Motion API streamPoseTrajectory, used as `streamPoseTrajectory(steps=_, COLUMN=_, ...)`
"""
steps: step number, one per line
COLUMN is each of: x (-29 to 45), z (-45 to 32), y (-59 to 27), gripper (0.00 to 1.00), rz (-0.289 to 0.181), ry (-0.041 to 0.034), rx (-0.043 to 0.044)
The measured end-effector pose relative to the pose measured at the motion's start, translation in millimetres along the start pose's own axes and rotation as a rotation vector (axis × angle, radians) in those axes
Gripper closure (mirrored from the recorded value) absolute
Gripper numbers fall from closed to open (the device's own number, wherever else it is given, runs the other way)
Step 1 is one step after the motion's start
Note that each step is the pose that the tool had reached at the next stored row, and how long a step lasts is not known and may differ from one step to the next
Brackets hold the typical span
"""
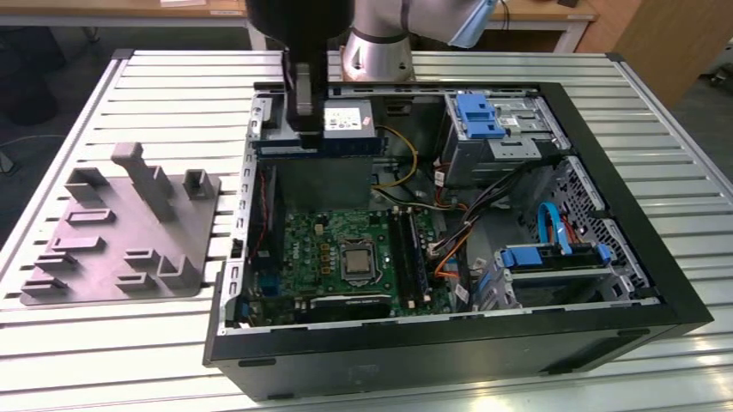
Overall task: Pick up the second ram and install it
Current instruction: 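Pick up the second ram and move it above second insertion slot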
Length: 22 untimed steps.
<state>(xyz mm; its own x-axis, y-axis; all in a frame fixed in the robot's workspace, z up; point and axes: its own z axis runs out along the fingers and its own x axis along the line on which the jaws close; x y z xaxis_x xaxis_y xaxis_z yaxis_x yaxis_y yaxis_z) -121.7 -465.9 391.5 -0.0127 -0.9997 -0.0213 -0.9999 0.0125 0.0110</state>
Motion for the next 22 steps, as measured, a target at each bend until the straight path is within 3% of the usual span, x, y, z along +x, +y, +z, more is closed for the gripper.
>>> streamPoseTrajectory(steps=16, x=-0.8, z=-0.6, y=-62.7, gripper=0.89, rz=0.000, ry=0.0001, rx=-0.0001)
streamPoseTrajectory(steps=22, x=-0.8, z=-0.3, y=-64.7, gripper=0.89, rz=0.000, ry=-0.0001, rx=0.0000)
